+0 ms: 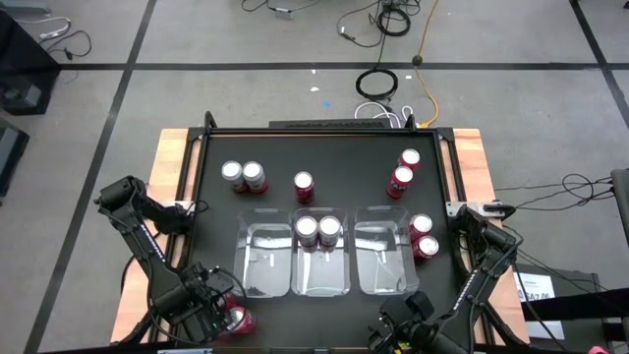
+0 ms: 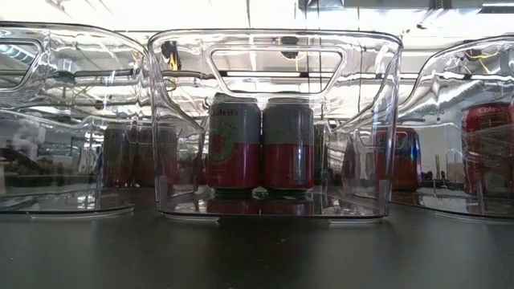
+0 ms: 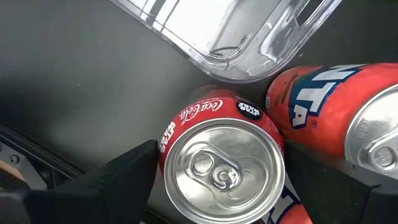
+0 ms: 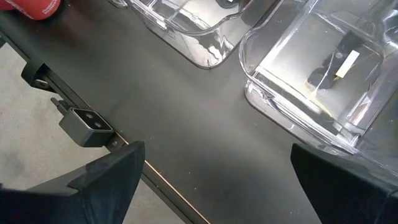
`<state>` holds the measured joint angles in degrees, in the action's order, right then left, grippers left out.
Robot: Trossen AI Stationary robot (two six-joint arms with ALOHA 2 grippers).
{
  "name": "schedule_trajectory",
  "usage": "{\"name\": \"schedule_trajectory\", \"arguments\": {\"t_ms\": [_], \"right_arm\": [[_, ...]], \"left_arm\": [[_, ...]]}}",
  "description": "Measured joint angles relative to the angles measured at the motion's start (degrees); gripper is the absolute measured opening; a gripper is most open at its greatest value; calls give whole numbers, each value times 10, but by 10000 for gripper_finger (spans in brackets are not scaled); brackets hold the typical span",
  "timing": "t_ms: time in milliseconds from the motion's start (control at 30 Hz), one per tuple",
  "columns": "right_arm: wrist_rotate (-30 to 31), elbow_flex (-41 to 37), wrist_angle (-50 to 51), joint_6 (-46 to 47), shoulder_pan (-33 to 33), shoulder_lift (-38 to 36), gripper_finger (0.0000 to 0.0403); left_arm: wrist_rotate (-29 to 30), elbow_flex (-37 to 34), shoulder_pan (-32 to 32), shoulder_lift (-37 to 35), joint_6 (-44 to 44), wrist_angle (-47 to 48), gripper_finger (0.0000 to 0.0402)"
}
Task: Sort soda cans
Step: Put the red soda can into the right transparent bin
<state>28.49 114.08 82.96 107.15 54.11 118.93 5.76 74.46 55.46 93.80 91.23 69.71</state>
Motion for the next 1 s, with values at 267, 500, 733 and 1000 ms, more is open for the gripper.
{"name": "schedule_trajectory", "arguments": {"t_ms": [267, 500, 733, 1000], "right_arm": [[0, 0, 0, 0, 0, 0, 396], [0, 0, 0, -9, -1, 0, 396], [-1, 0, 7, -17, -8, 0, 396], [0, 0, 7, -32, -17, 0, 396]], "left_arm": [[-10, -40, 0, 0, 0, -28, 347], [4, -45, 0, -1, -5, -28, 346], [7, -45, 0, -1, -6, -28, 318], [0, -41, 0, 0, -20, -9, 322]]}}
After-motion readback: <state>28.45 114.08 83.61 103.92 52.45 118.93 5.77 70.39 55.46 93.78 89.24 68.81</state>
